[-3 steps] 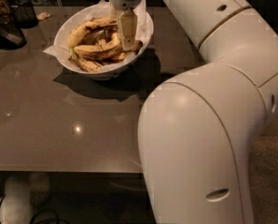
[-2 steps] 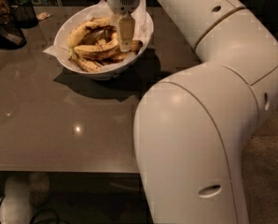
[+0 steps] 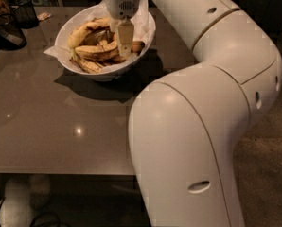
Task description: Pick banana from white bowl
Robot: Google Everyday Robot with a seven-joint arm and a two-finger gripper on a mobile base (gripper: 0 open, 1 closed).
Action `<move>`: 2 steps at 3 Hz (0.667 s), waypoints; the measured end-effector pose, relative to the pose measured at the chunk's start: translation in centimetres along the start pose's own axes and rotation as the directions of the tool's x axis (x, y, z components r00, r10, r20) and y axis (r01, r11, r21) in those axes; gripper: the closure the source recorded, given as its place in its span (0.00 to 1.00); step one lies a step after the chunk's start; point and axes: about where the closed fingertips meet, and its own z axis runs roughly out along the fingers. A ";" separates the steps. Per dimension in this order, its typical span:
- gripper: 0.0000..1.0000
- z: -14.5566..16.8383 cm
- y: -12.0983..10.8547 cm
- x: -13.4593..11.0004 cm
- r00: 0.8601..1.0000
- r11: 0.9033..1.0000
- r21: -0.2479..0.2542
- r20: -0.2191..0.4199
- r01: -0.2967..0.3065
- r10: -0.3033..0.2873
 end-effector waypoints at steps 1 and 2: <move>0.32 0.5 -0.1 -0.6 1.000 1.000 -0.012 0.008 0.013 -0.013; 0.31 1.1 -0.3 -1.1 1.000 0.999 -0.022 0.013 0.026 -0.026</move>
Offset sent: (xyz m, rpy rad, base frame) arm -0.0276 -0.0061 -0.0086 -0.0853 0.1592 0.0497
